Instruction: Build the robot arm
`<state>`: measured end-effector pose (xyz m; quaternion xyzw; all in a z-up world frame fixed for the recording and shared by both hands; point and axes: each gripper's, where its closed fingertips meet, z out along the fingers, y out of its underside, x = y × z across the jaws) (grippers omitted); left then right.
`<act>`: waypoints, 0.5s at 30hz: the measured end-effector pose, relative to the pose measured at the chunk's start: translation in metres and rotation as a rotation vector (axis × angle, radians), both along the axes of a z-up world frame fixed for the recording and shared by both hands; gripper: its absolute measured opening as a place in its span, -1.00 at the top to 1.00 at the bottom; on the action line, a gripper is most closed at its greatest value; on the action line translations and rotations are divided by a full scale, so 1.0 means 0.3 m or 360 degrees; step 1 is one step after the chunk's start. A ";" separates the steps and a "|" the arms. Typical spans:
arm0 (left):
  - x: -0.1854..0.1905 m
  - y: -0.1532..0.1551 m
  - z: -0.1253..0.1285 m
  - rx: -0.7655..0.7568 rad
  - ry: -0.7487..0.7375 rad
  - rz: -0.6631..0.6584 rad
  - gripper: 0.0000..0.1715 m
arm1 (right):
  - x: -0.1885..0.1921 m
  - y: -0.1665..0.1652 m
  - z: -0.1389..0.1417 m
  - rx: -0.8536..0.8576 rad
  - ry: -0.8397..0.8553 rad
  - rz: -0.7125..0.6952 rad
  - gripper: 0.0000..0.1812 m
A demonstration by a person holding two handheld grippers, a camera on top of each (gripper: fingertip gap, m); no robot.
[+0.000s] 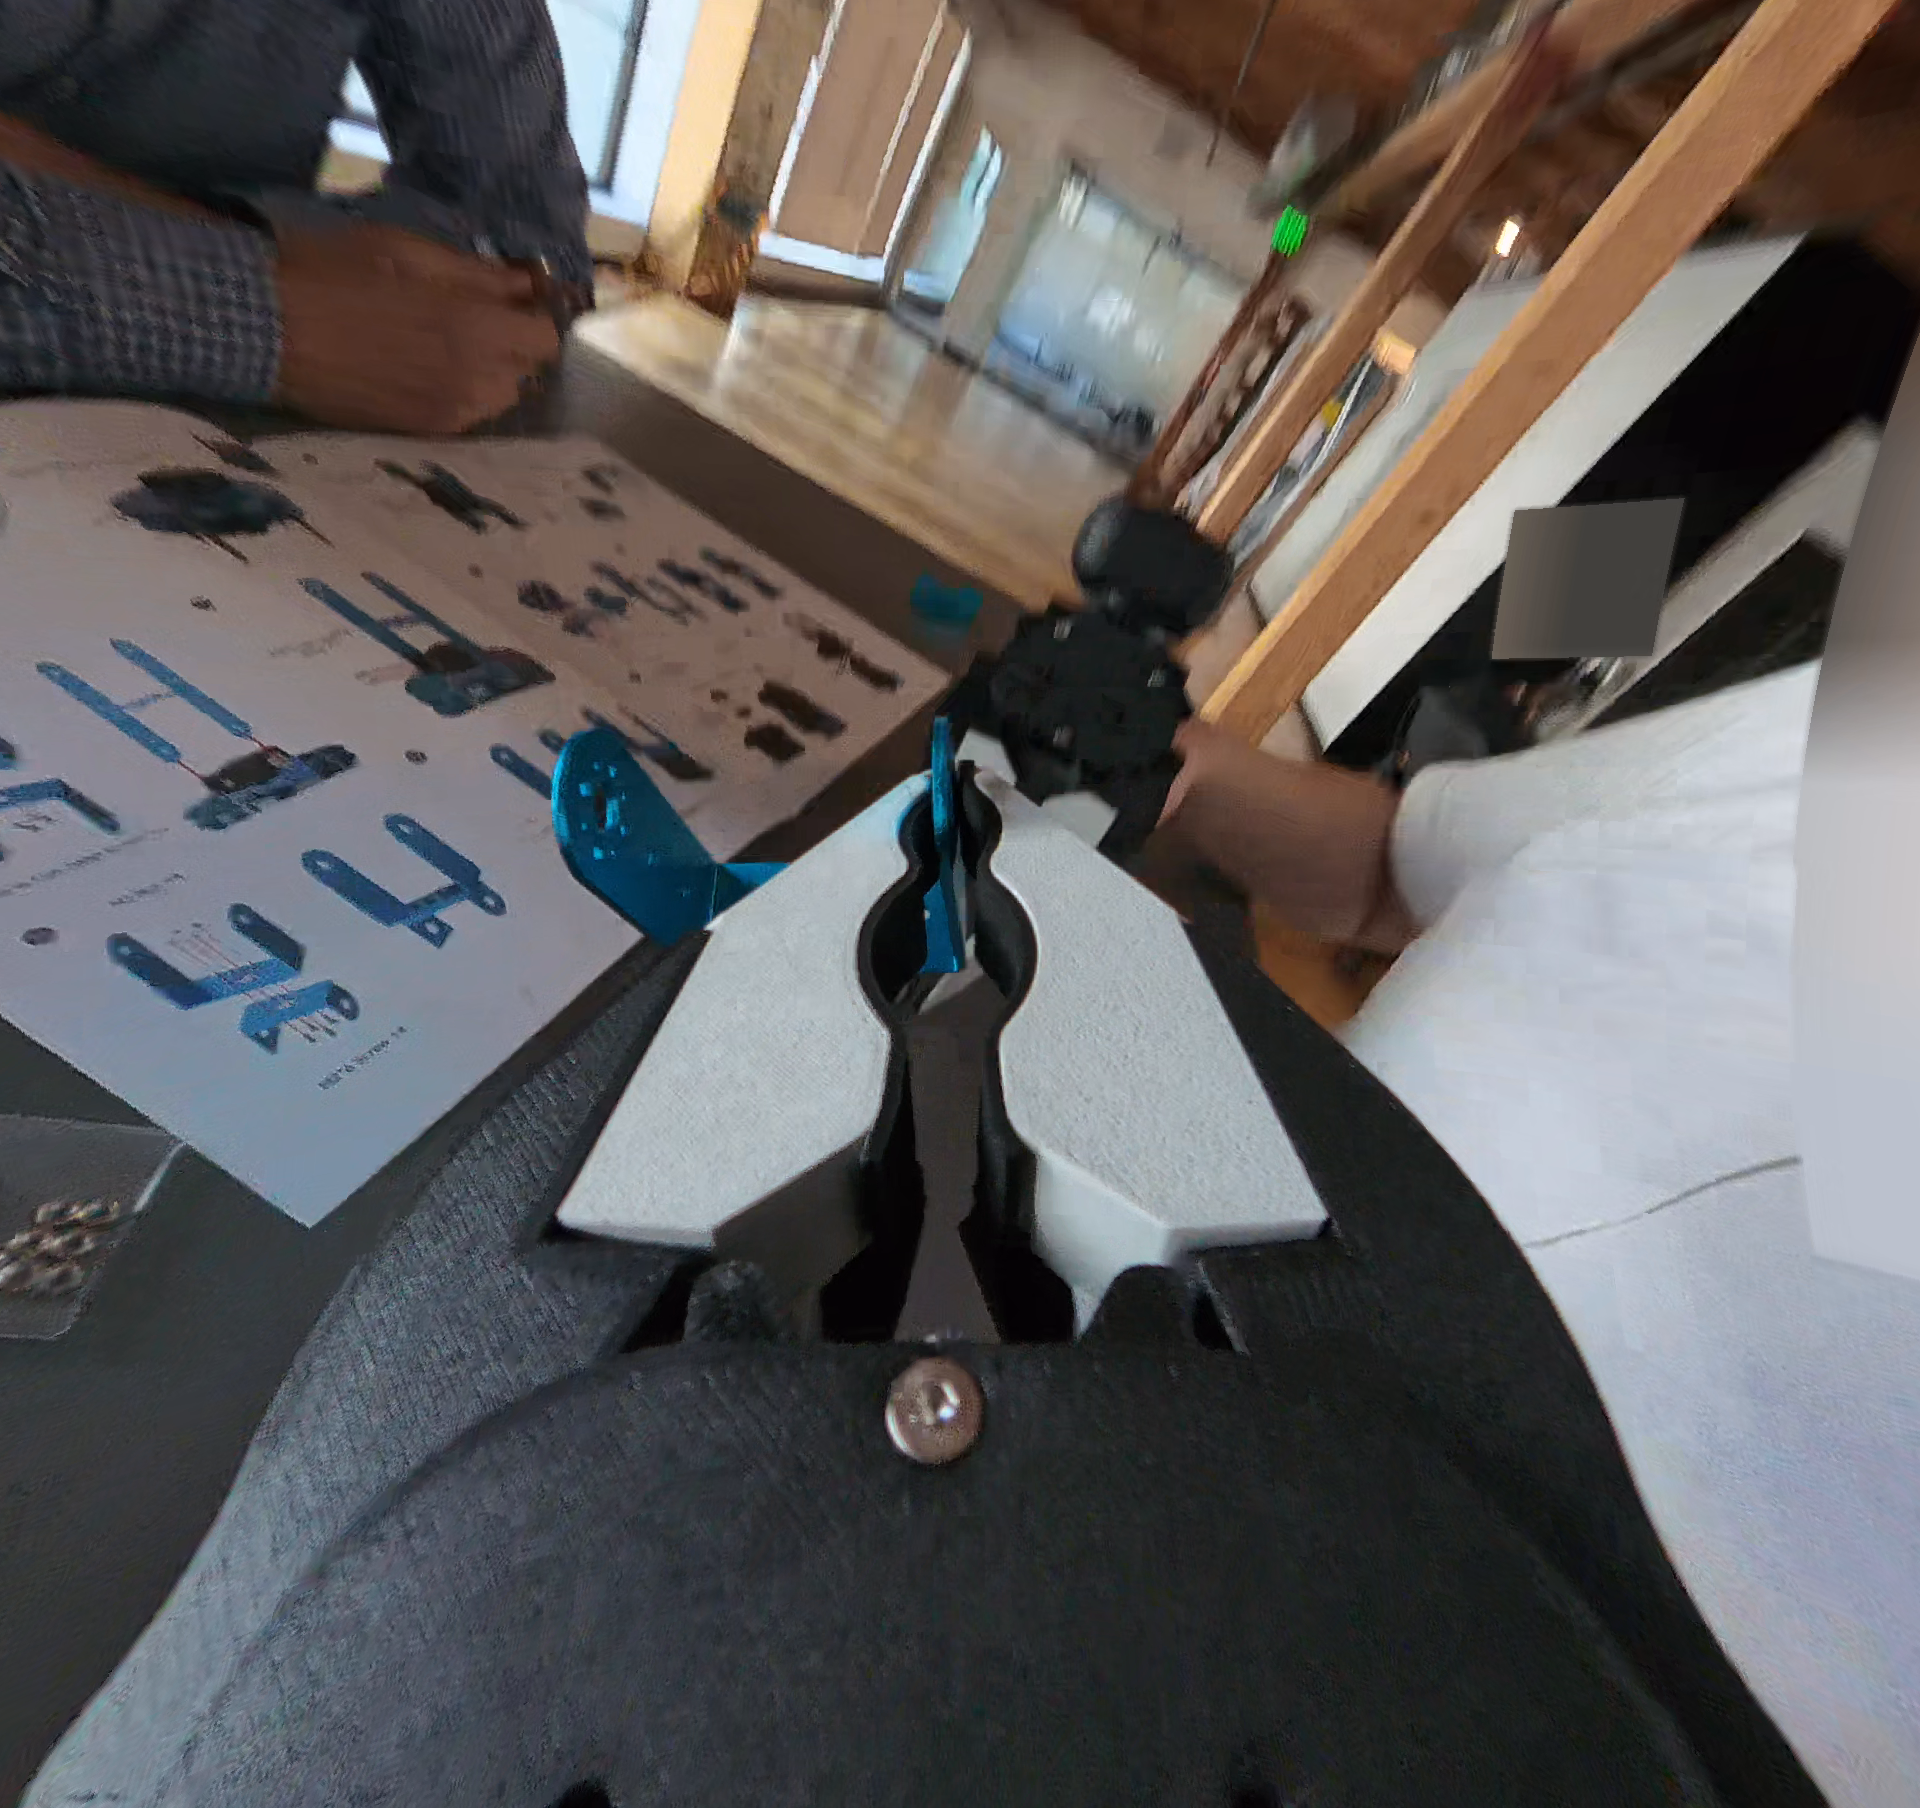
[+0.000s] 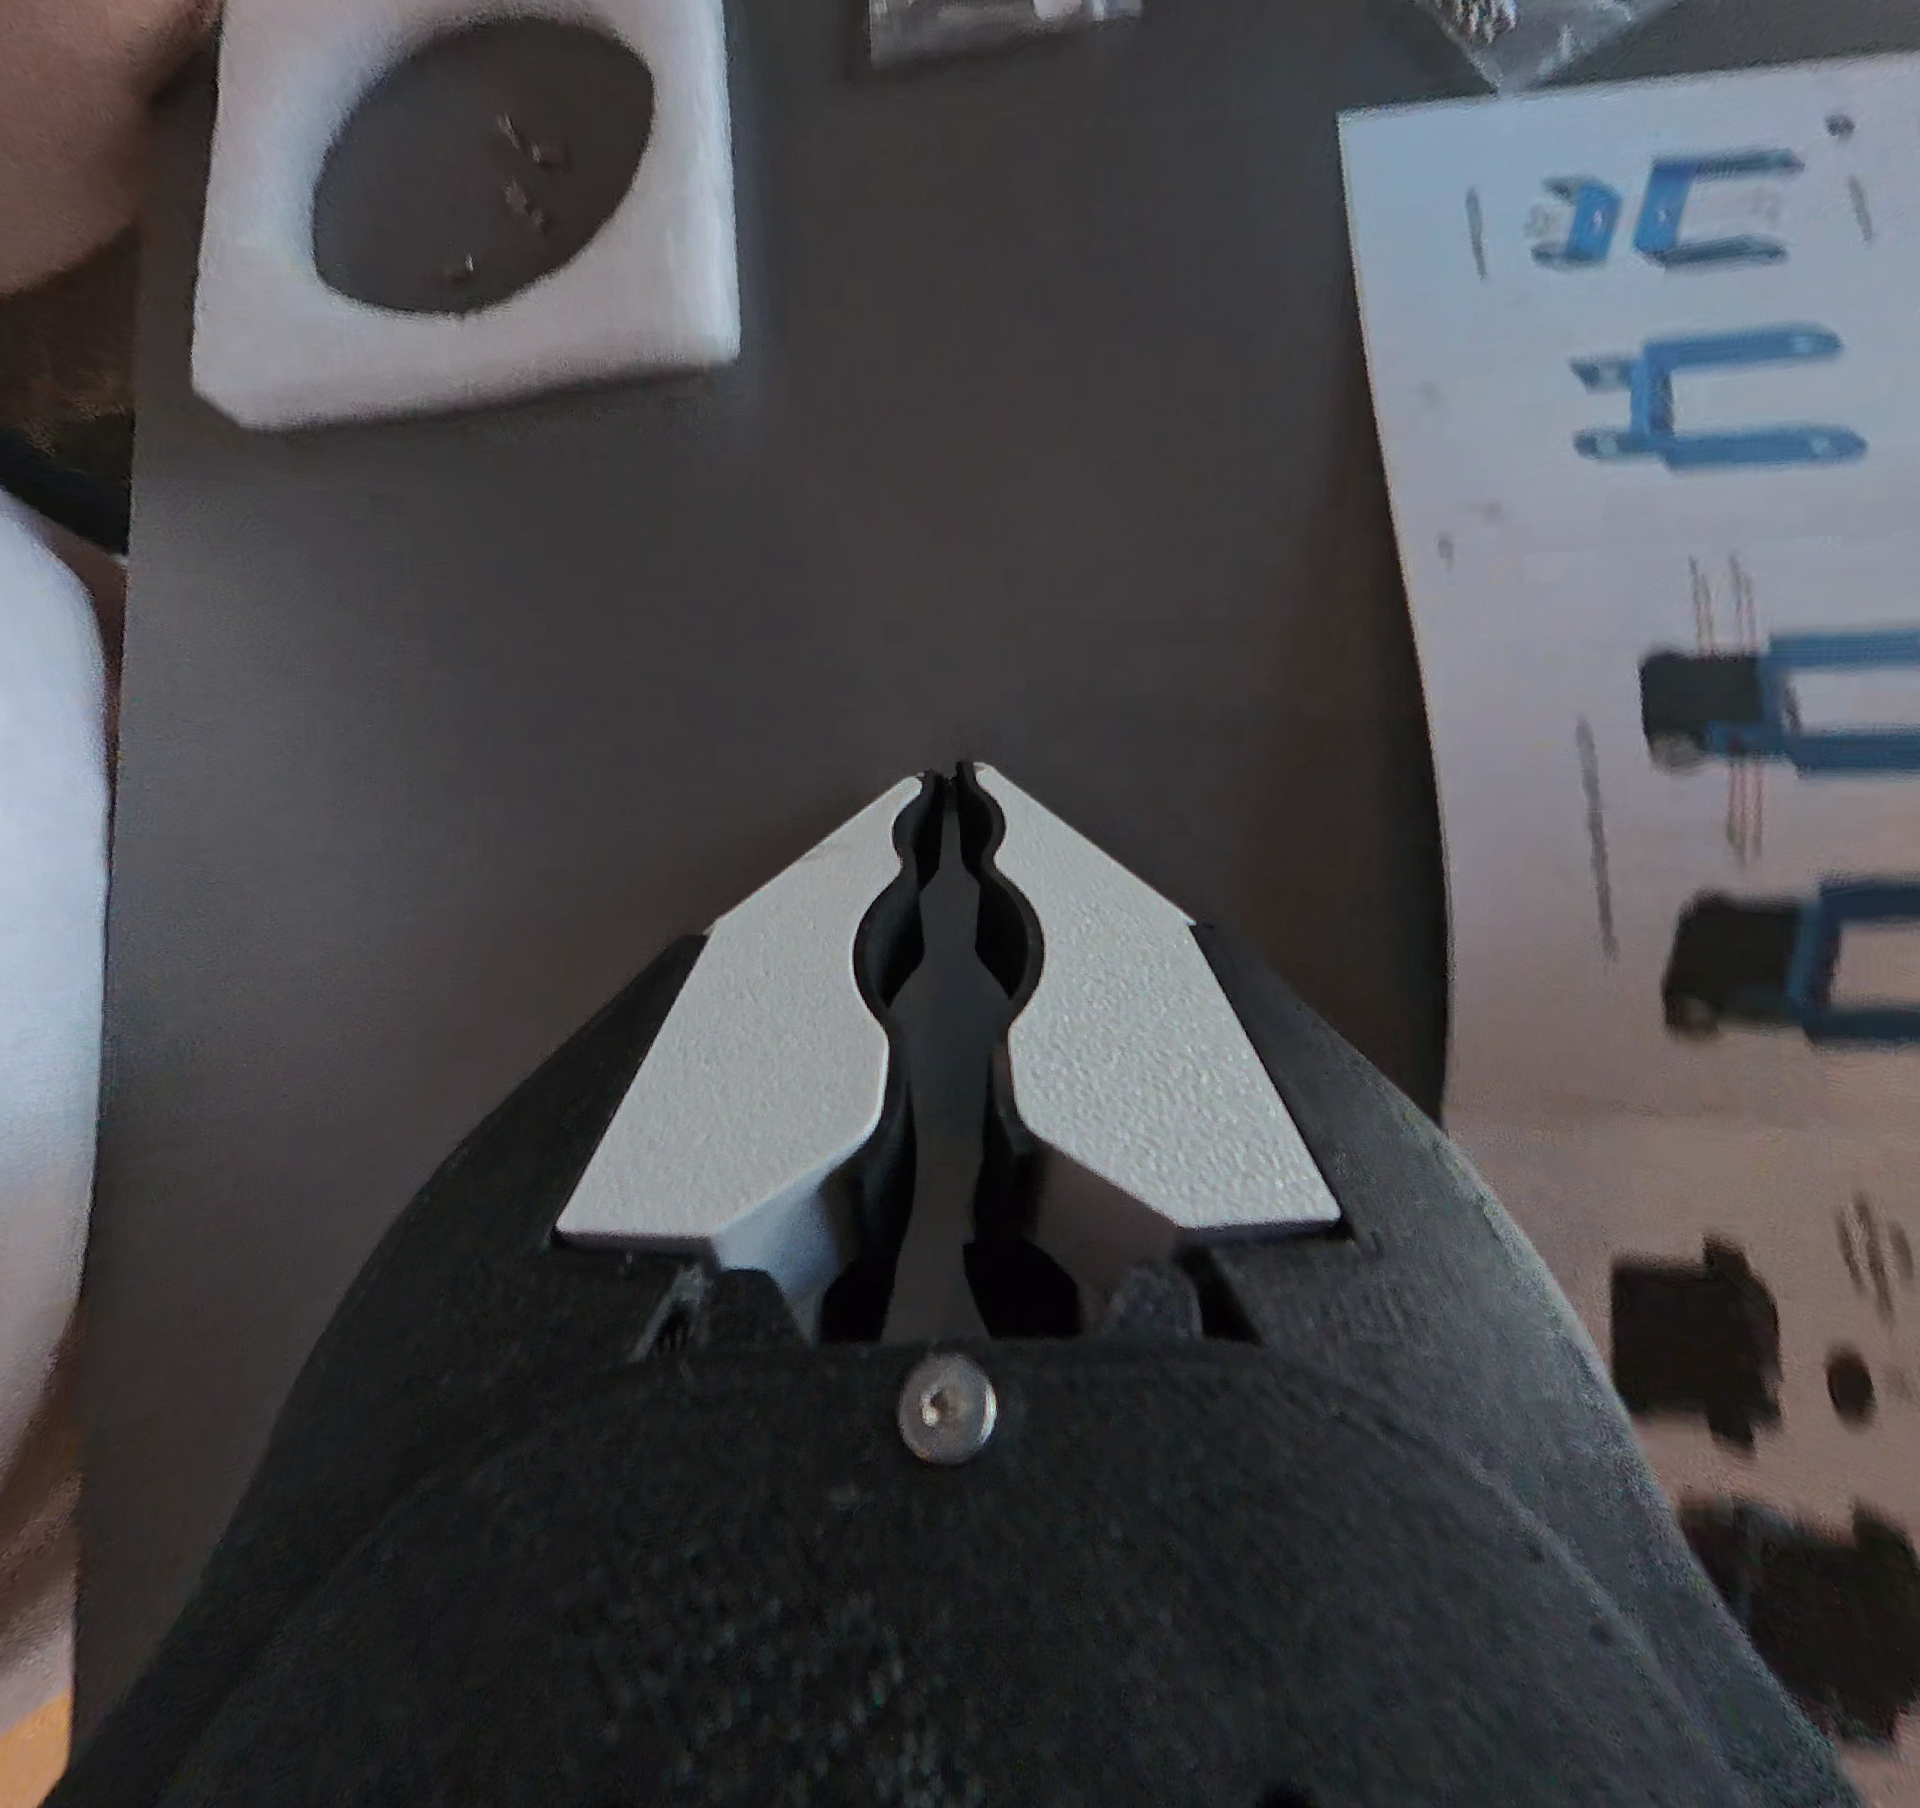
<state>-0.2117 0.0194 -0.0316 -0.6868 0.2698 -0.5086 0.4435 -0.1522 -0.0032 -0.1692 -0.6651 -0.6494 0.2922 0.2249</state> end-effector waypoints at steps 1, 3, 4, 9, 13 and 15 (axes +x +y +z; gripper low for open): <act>0.051 -0.015 -0.047 0.0007 0.0137 -0.0050 1.00 | 0.035 0.000 0.000 0.0001 -0.0021 -0.0011 0.98; 0.139 -0.044 -0.143 -0.0011 0.0404 -0.0138 1.00 | 0.096 0.000 0.000 -0.0008 -0.0029 -0.0033 0.98; 0.173 -0.054 -0.177 0.0005 0.0506 -0.0166 1.00 | 0.122 -0.006 0.000 -0.0031 -0.0030 -0.0038 0.98; 0.248 -0.077 -0.292 0.0222 0.0953 -0.0267 1.00 | 0.216 -0.011 0.000 -0.0039 -0.0013 -0.0077 0.97; 0.280 -0.099 -0.340 0.0290 0.1027 -0.0340 1.00 | 0.248 -0.016 0.002 -0.0024 0.0039 -0.0116 0.89; 0.288 -0.100 -0.361 0.0264 0.1032 -0.0343 1.00 | 0.264 -0.018 0.007 -0.0007 0.0065 -0.0146 0.85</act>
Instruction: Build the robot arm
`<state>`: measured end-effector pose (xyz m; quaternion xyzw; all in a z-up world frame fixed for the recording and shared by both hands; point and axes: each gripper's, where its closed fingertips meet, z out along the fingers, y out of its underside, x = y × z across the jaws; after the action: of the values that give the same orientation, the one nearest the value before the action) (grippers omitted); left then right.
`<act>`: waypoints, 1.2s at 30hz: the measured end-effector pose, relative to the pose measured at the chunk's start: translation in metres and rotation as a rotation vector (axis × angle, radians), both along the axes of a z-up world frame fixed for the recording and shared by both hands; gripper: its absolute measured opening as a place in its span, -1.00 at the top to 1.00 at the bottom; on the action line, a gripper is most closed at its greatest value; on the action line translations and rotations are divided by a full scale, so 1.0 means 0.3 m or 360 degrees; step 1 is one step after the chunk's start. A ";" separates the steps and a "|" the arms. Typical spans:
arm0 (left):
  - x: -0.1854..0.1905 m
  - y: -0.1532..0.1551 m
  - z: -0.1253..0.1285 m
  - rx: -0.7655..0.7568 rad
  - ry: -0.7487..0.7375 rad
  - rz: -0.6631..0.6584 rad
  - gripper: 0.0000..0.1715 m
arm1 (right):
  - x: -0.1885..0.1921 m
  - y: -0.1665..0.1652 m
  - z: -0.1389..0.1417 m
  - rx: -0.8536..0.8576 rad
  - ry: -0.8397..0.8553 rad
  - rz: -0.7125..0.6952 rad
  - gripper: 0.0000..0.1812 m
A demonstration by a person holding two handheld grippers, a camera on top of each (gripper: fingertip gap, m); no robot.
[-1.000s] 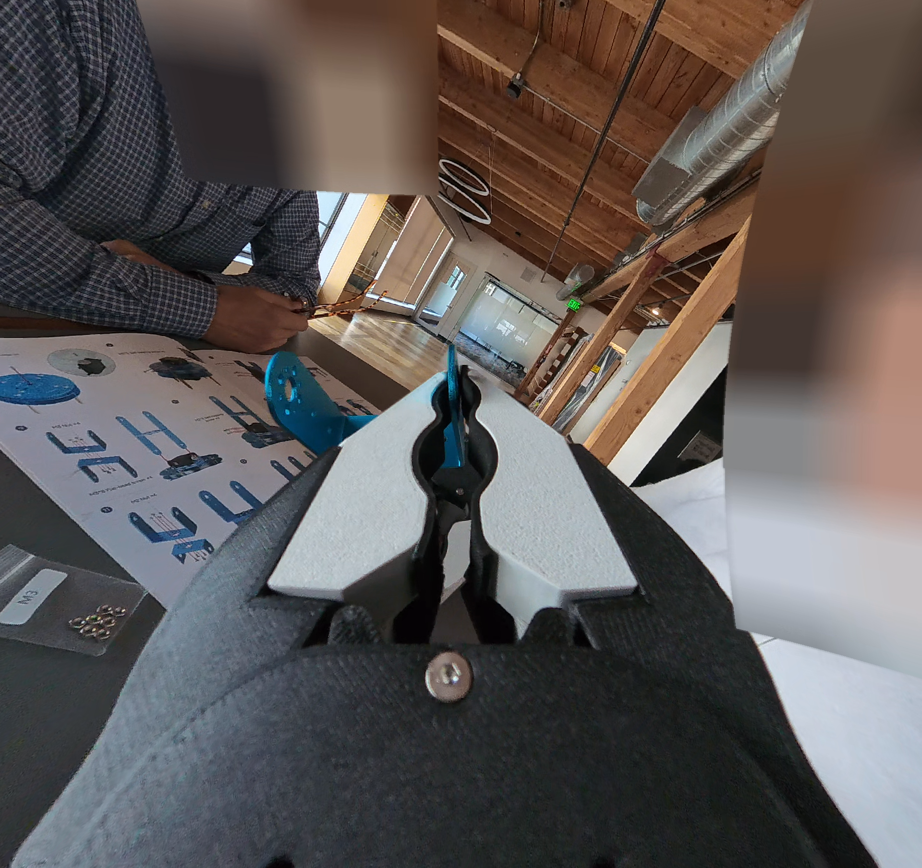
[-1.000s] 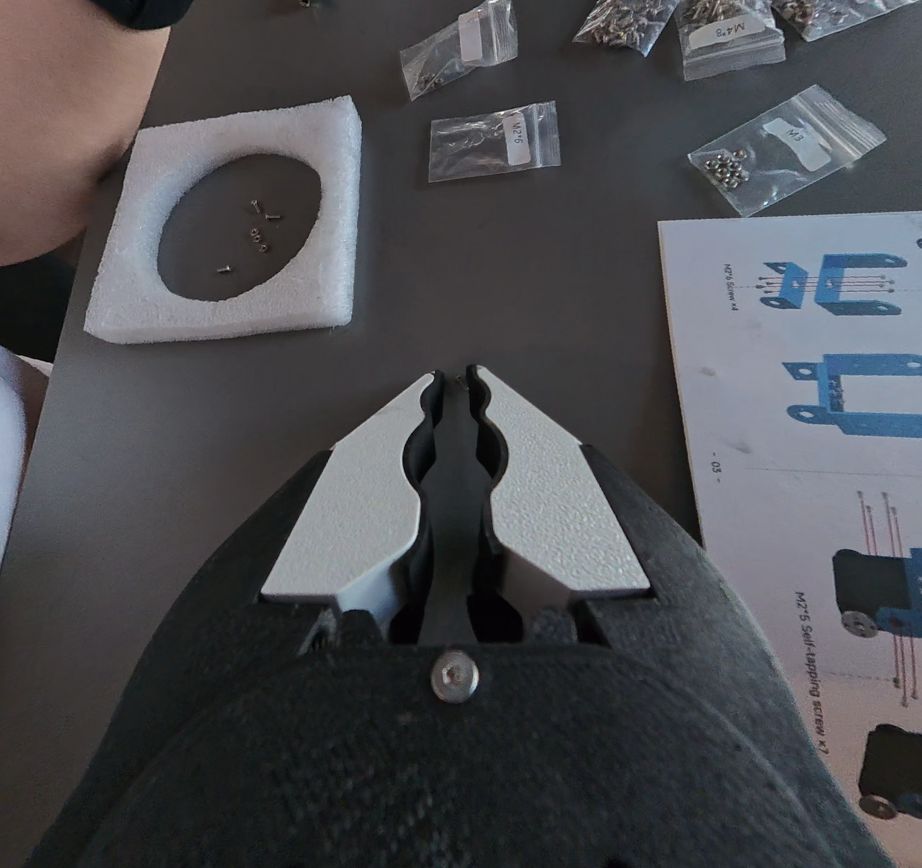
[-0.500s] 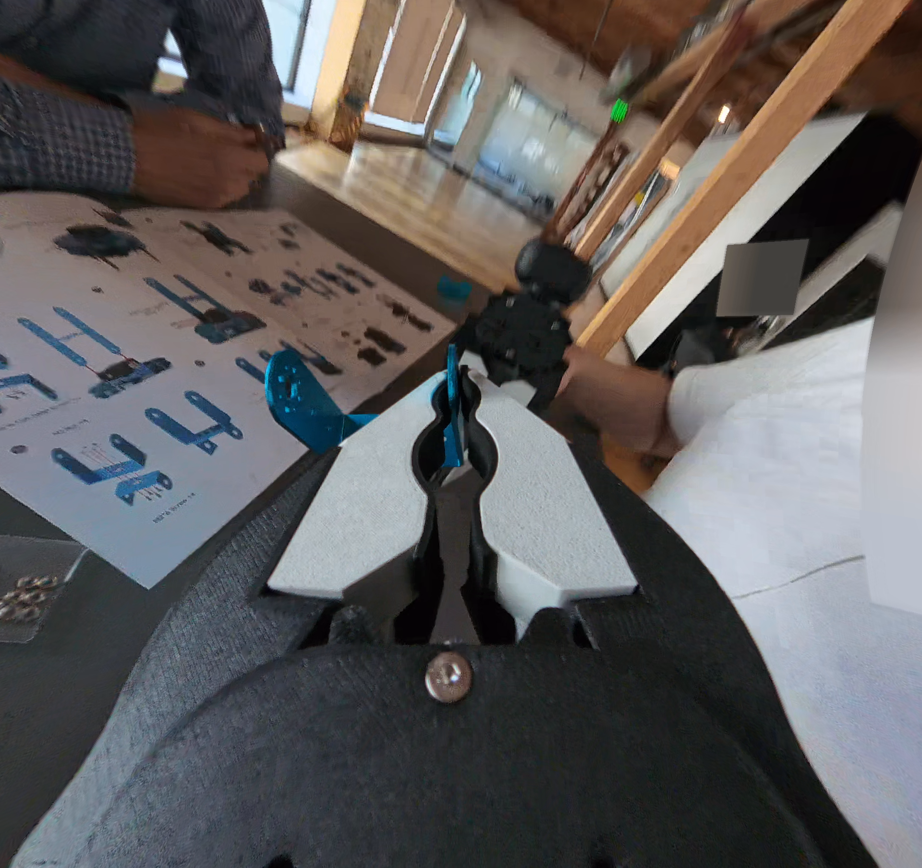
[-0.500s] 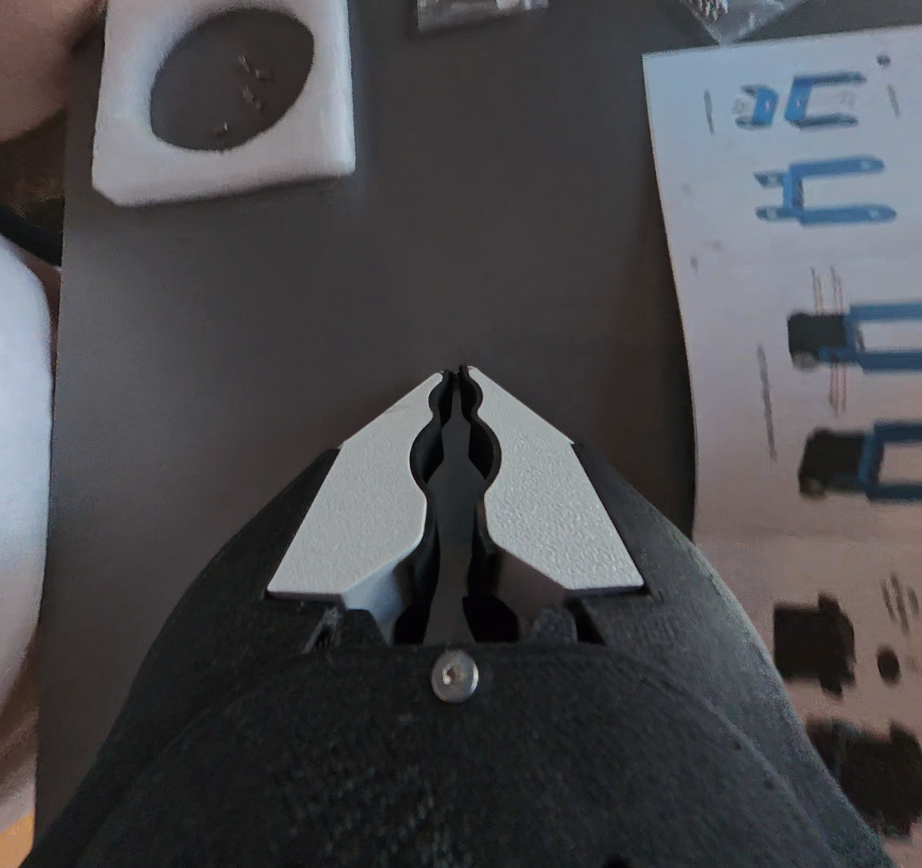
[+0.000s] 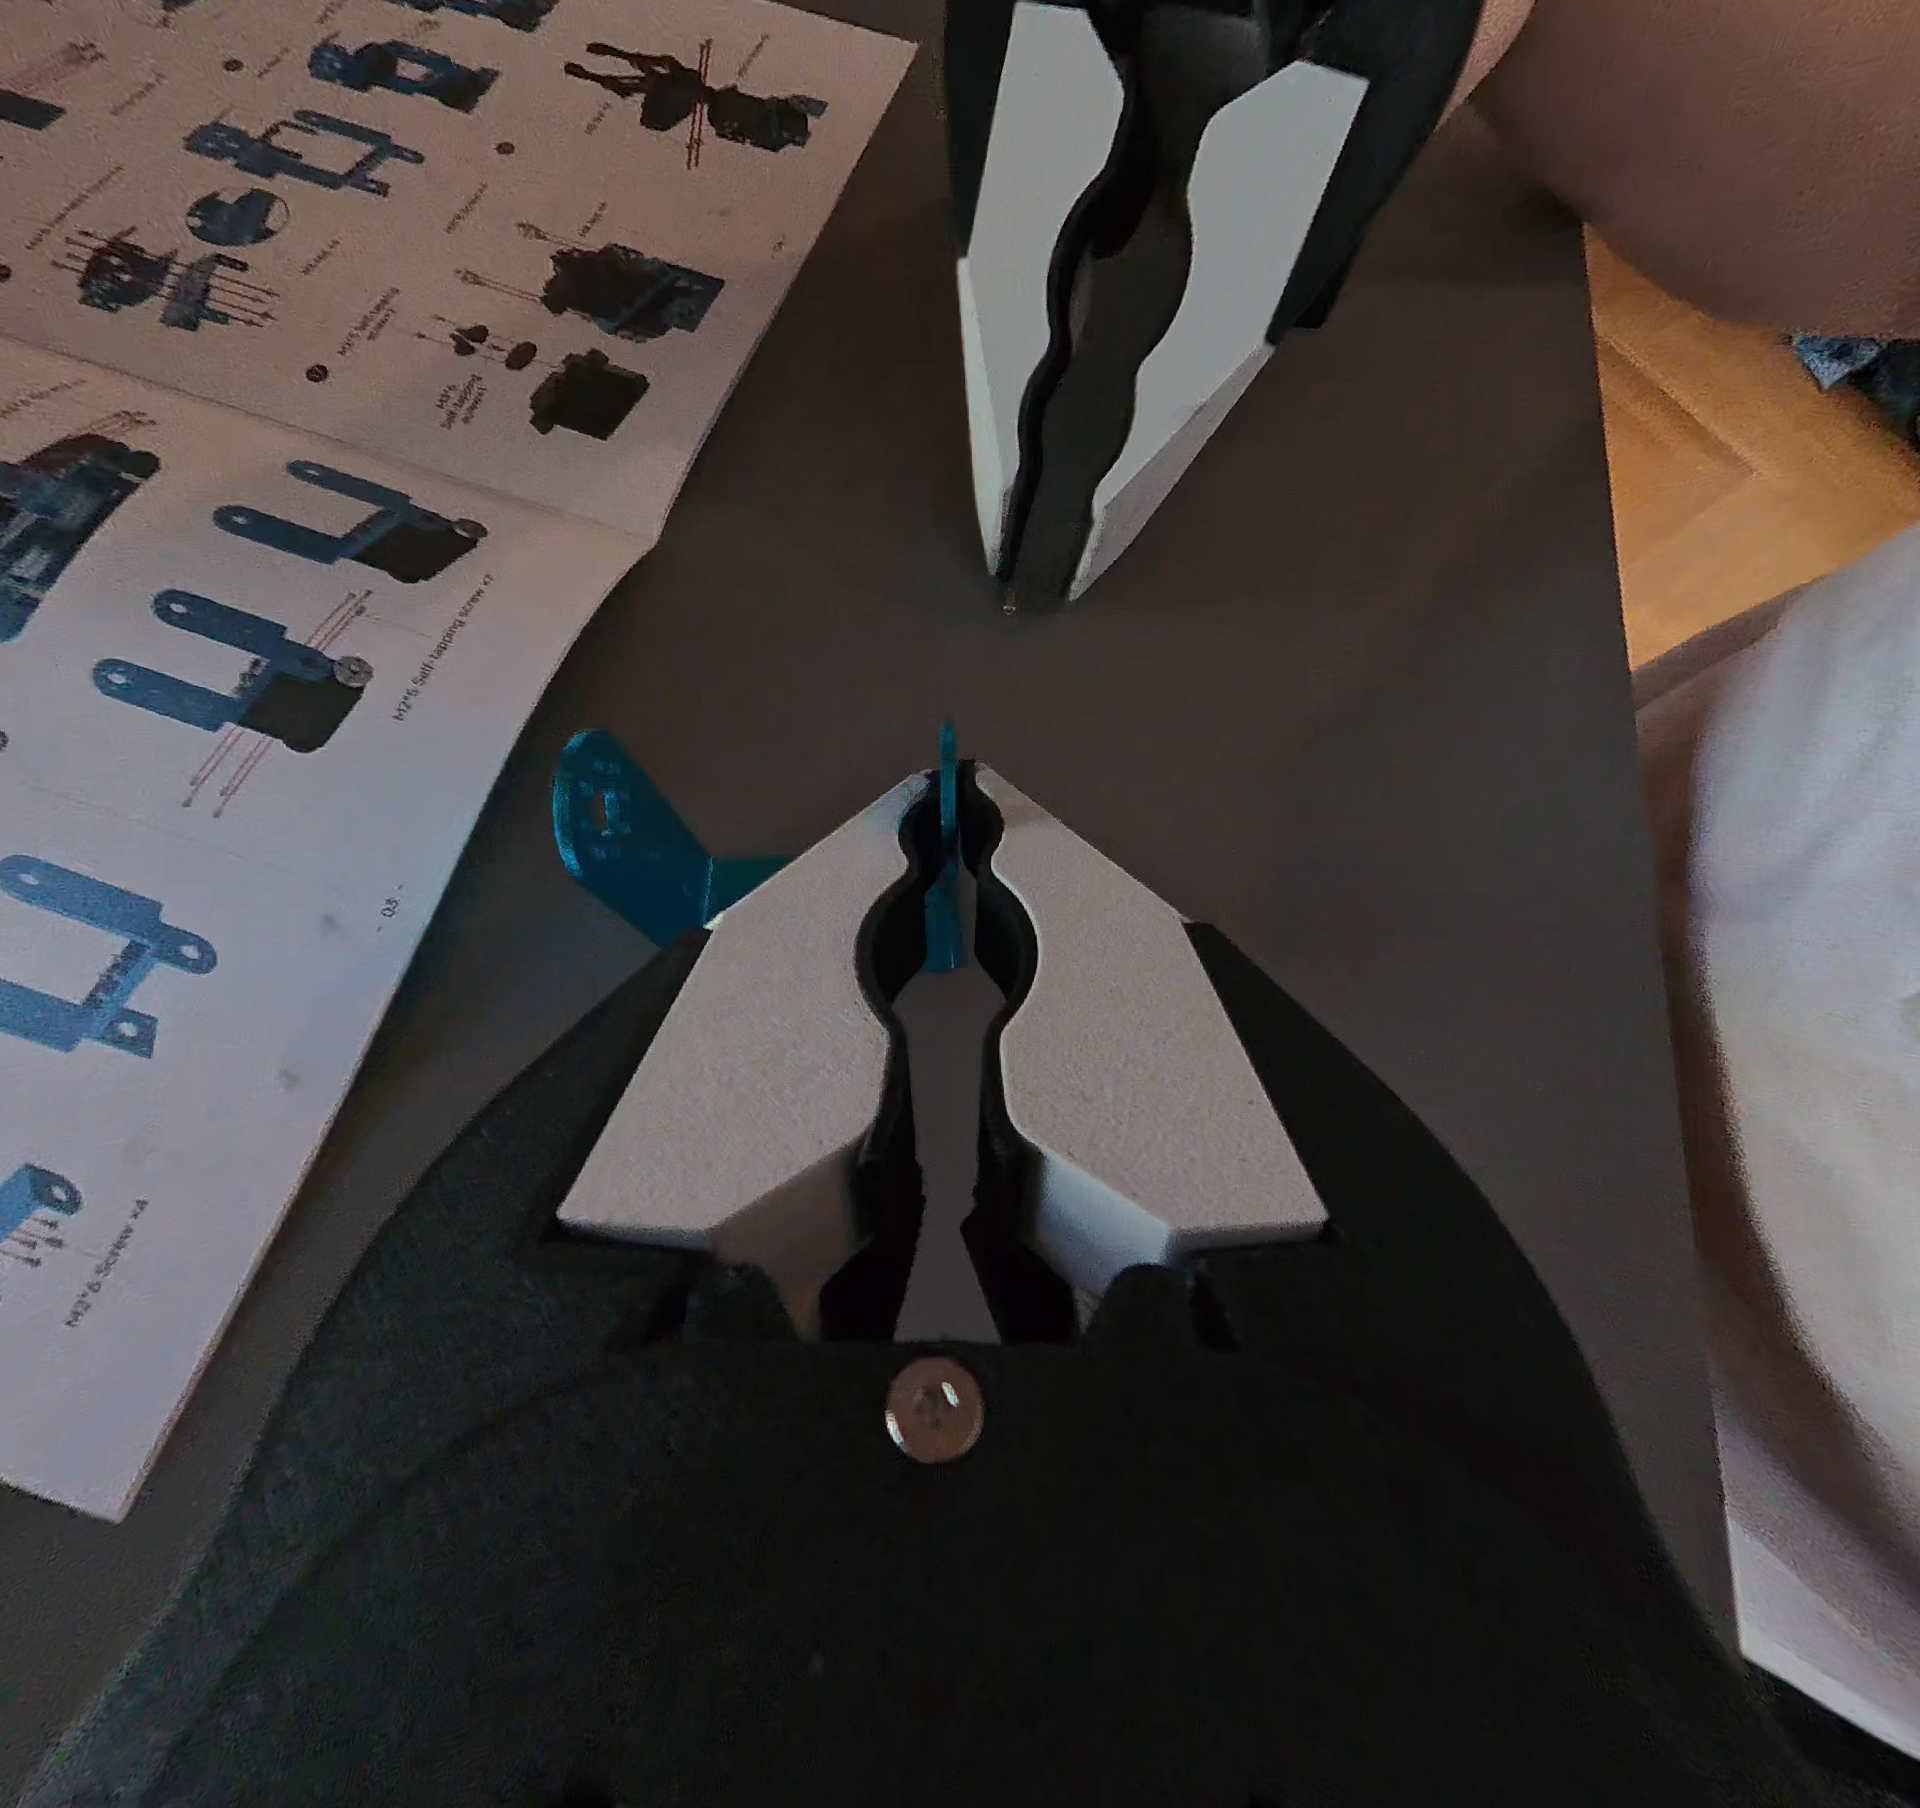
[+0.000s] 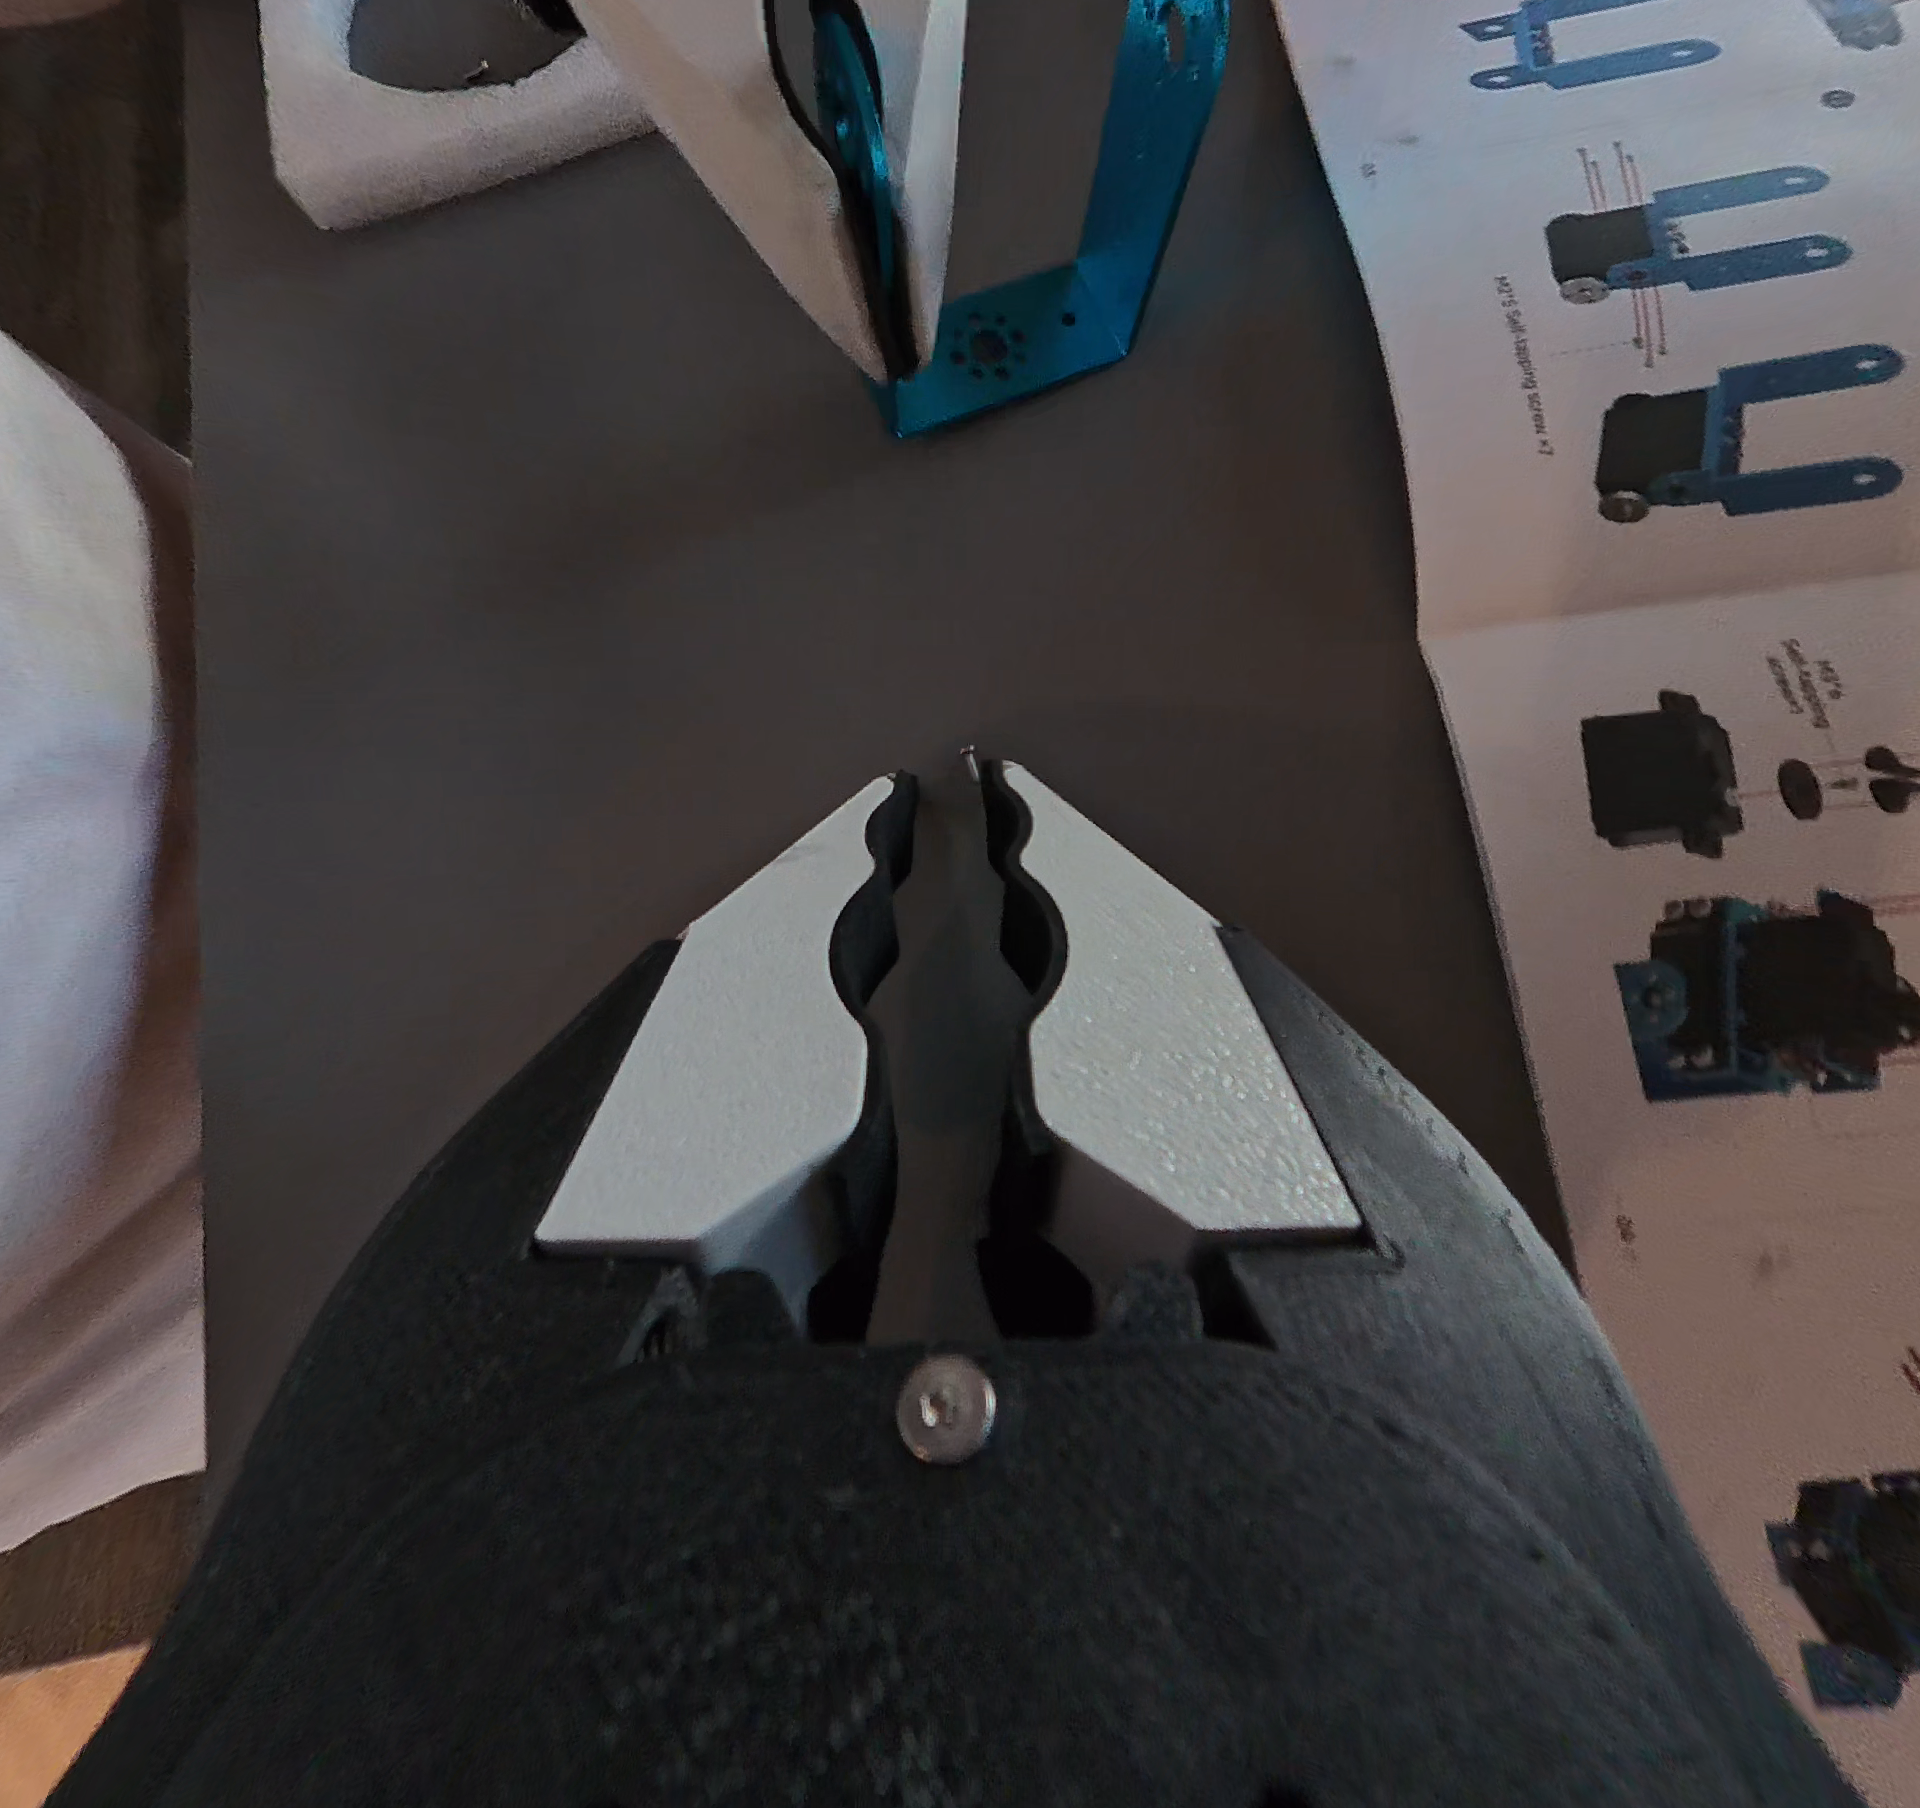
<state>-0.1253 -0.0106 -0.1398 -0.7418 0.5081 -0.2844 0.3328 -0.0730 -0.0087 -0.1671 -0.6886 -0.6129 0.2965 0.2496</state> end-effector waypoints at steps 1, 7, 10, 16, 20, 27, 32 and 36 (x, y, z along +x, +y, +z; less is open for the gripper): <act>0.003 0.000 -0.002 0.0006 -0.0014 0.0000 1.00 | 0.007 -0.002 0.008 0.0014 0.0026 -0.0016 0.85; -0.005 0.002 -0.016 0.0031 -0.0007 0.0017 0.99 | 0.069 -0.020 0.088 0.0054 0.0248 -0.0166 0.84; -0.009 0.001 -0.024 0.0015 0.0011 0.0033 0.89 | 0.133 -0.028 0.130 0.0123 0.0316 -0.0264 0.84; -0.028 -0.001 0.018 0.0052 -0.0018 0.0112 0.63 | 0.377 -0.010 0.157 0.0241 0.0181 -0.0490 0.83; -0.047 -0.026 0.137 0.0088 -0.0176 0.0238 0.59 | 0.618 0.021 0.130 0.0355 -0.0141 -0.0584 0.81; 0.002 -0.106 0.275 0.0074 -0.0465 0.0389 0.59 | 0.841 0.054 0.090 0.0483 -0.0689 -0.0302 0.70; 0.104 -0.147 0.330 0.0123 -0.0615 0.0448 0.63 | 0.946 0.134 0.091 0.0464 -0.0438 -0.0254 0.64; 0.199 -0.159 0.335 0.0140 -0.0657 0.0535 0.63 | 0.965 0.153 0.070 0.0372 -0.0299 -0.0058 0.57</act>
<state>-0.0656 -0.0584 -0.0393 -0.7269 0.3110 -0.3480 0.5038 0.2166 0.0373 -0.1460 -0.6905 -0.6514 0.1526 0.2750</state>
